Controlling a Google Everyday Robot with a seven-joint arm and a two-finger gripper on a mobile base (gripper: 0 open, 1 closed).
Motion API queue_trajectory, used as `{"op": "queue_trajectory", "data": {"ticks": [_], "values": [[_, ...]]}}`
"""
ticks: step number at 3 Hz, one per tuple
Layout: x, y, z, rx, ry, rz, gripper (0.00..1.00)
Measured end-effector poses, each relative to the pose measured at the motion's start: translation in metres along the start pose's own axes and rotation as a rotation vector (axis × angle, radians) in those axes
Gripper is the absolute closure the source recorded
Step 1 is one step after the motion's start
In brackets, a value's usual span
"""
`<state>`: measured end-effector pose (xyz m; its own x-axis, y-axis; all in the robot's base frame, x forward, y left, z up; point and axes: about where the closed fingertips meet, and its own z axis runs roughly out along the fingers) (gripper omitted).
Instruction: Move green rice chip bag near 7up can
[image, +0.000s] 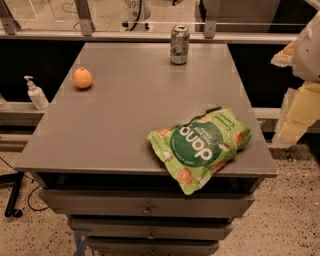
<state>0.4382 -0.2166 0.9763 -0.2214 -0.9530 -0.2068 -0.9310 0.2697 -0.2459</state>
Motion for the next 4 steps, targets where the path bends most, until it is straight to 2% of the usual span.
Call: {"op": "queue_trajectory", "data": {"ticks": [1,2,3,4], "values": [[0.000,0.000,0.000,0.000,0.000,0.000,0.00],[0.002,-0.003,0.007,0.002,-0.038,0.027,0.00],[0.009,-0.013,0.036,-0.012,-0.109,0.110,0.00],[0.012,-0.030,0.073,-0.036,-0.218,0.232,0.00]]}}
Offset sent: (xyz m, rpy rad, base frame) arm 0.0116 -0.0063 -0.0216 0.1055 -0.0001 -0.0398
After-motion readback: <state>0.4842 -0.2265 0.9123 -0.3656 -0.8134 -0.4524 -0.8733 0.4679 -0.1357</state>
